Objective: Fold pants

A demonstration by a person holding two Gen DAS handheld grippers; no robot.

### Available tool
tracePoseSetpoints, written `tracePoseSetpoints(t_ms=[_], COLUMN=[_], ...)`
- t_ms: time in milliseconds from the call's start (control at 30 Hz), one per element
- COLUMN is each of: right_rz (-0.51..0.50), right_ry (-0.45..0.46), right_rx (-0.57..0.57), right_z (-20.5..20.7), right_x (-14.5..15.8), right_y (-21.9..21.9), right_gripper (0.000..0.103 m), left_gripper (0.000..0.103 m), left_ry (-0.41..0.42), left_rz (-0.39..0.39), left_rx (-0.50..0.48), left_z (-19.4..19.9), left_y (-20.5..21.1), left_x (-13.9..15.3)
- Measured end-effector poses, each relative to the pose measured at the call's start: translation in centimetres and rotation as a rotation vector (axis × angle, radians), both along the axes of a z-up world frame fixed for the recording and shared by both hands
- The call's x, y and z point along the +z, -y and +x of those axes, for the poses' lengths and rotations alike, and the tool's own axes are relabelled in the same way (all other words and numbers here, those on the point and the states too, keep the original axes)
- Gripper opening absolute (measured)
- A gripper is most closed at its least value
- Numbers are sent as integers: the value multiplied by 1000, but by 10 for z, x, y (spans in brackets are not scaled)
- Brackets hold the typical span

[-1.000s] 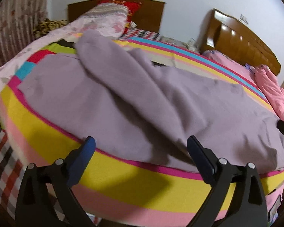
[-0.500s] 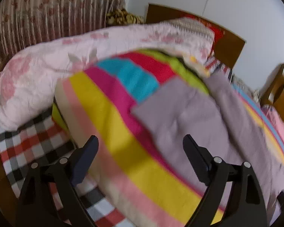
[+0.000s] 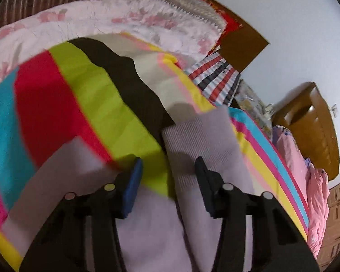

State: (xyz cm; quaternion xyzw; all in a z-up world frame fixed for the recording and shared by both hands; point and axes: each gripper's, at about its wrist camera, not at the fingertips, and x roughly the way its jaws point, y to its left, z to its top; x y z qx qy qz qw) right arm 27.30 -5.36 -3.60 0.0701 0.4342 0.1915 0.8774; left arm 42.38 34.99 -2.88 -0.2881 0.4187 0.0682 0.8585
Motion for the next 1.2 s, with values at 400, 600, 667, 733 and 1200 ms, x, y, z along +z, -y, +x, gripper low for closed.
tracePoseSetpoints(t_ms=[400, 600, 667, 733, 1200], right_rz=[85, 97, 95, 93, 34], right_ry=[-9, -11, -10, -10, 78], right_rx=[-4, -6, -6, -4, 250], right_z=[-1, 0, 0, 0, 10], right_x=[0, 1, 1, 1, 52], right_y=[10, 11, 11, 10, -51], right_gripper=[81, 81, 81, 81, 80], left_gripper=[9, 8, 8, 8, 11], left_ry=[-38, 220, 300, 312, 119], left_rz=[85, 73, 71, 75, 8], left_rx=[-91, 10, 36, 61, 103], left_z=[23, -57, -100, -129, -170], left_y=[16, 9, 1, -11, -78], left_x=[-6, 54, 79, 86, -13])
